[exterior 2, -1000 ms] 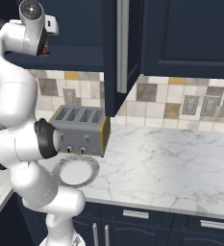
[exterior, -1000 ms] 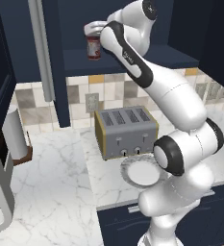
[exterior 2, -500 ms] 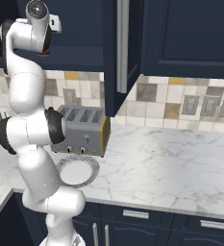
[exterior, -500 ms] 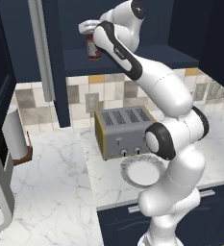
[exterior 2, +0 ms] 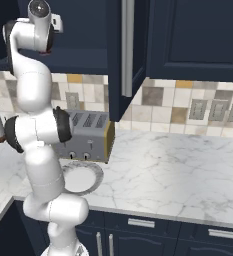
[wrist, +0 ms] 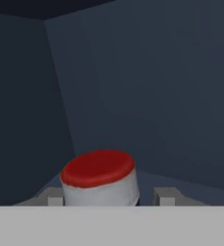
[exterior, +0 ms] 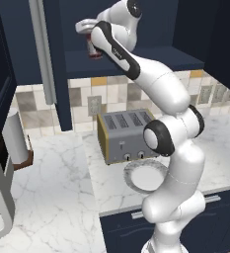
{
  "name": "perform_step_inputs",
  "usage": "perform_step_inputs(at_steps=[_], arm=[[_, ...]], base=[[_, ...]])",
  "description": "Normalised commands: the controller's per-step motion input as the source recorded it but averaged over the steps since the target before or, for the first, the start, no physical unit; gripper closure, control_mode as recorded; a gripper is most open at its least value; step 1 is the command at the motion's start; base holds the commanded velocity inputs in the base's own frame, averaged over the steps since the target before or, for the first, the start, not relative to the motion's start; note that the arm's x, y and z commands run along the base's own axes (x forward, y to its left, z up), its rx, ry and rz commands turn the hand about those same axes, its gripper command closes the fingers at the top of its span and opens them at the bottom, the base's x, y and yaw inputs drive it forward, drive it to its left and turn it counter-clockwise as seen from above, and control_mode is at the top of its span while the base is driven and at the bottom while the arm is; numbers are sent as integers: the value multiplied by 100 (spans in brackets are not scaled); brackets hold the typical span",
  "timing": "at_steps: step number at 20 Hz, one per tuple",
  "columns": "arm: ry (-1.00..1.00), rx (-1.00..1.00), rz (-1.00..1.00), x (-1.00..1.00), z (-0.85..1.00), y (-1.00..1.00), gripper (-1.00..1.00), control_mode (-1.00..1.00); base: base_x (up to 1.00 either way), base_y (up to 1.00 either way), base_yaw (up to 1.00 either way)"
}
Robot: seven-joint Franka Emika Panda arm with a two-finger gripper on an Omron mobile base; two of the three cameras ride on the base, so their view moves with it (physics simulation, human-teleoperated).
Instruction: Move the hot dog bun to the plate on the dining table and place the condiment next to that plate. Then navigate to the fridge and take the sausage and place it on the plate as well.
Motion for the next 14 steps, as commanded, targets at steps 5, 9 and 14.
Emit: perform_step_inputs(at_steps=[5, 9, 14], arm=[[0, 0, 2, 0, 3, 0, 100, -100], [-2, 0, 1, -36, 13, 0, 100, -100], [-12, 4, 0, -100, 0, -32, 100, -100]], base=[[0, 0, 0], [0, 0, 0], [0, 0, 0]])
